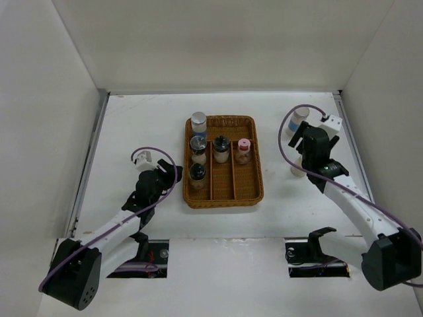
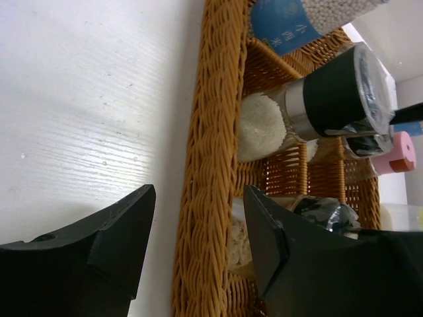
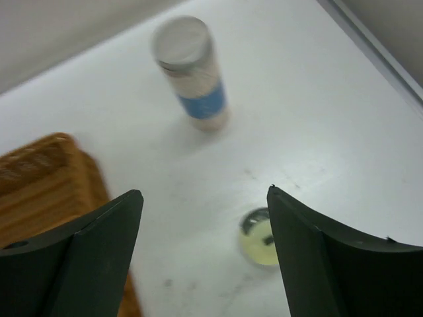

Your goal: Organize the condiment bottles

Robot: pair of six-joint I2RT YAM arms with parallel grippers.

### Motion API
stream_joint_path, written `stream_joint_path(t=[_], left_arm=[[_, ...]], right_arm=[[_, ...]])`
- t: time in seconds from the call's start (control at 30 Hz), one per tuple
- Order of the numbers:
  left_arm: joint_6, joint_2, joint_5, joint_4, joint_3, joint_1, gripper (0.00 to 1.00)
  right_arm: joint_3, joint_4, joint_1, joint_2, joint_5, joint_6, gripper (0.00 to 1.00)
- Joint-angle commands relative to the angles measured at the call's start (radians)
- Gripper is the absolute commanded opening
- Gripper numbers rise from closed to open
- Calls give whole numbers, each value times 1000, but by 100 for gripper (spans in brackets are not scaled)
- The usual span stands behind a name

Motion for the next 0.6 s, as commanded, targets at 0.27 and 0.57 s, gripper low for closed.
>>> stream_joint_path(t=[0.27, 0.57], left_arm=[[-8, -62, 28, 20, -26, -19, 54], [-3, -41, 27, 29, -19, -19, 54]], right_arm=[[-30, -82, -91, 159, 21, 45, 78], [-36, -58, -117, 234, -53, 91, 58]])
